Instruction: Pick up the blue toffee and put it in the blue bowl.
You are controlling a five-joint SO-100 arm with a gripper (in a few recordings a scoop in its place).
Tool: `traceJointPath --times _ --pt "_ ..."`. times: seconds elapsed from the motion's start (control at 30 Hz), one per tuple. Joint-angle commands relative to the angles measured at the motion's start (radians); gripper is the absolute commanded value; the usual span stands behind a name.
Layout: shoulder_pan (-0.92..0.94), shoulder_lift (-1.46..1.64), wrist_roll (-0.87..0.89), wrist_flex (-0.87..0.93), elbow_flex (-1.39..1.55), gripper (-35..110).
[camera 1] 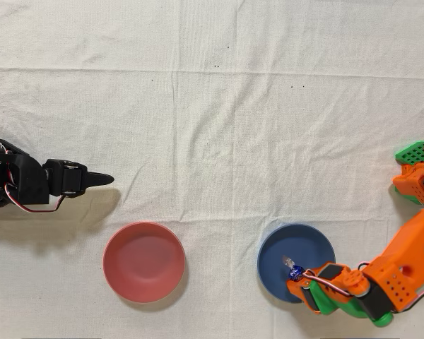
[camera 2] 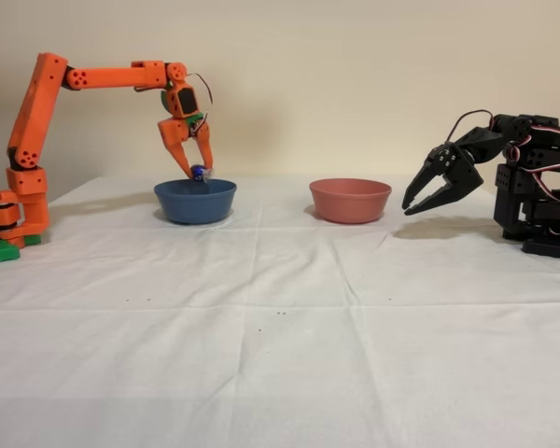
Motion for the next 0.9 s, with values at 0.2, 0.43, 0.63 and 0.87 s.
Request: traceJointPath --times 0.2,0.43,0.63,0.87 --pt "-0.021 0.021 0.037 0.026 -0.084 43" --pt "-0.002 0.051 0.101 0.058 -0.058 78" --pt "0.031 0.103 0.066 0.058 -0.006 80" --pt "0.069 0.222 0.031 0.029 0.114 75"
